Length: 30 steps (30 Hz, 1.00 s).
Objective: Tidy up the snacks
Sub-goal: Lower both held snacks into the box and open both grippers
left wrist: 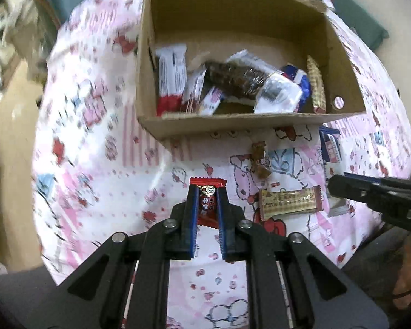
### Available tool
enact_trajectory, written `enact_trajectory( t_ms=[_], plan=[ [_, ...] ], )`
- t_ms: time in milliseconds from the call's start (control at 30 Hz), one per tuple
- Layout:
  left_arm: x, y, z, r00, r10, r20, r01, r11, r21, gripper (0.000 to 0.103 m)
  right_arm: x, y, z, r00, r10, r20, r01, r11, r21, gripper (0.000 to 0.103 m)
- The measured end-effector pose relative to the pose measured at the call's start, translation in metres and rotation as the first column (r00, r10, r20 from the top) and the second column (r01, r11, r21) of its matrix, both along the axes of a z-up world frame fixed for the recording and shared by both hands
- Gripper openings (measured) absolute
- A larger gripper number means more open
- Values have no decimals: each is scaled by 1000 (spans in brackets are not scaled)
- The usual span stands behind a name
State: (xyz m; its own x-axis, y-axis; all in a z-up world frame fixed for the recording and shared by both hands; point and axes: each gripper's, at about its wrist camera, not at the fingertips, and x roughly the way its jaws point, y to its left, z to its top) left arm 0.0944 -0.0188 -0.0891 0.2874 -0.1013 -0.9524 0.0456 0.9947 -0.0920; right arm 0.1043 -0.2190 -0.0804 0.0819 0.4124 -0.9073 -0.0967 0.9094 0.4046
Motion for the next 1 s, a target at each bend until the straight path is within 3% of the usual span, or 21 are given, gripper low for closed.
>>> enact_trajectory(
  t_ms=[267,567,867,1000],
  plan=[
    [-13,-10,20,998,11,67,-10,1000,-15,10,-16,20,53,994,43,103,-51,996,75,17],
    [10,-7,77,986,48,160,-34,995,-91,10,-1,15,100,973,-18,231,-15,990,141,17],
    [58,12,93,982,85,167,-65,990,-122,10,51,21,107,966,-41,257,5,991,137,17],
    [74,15,87,980,85,178,-65,991,-113,10,73,30,95,967,-44,252,9,990,140,17]
  ],
)
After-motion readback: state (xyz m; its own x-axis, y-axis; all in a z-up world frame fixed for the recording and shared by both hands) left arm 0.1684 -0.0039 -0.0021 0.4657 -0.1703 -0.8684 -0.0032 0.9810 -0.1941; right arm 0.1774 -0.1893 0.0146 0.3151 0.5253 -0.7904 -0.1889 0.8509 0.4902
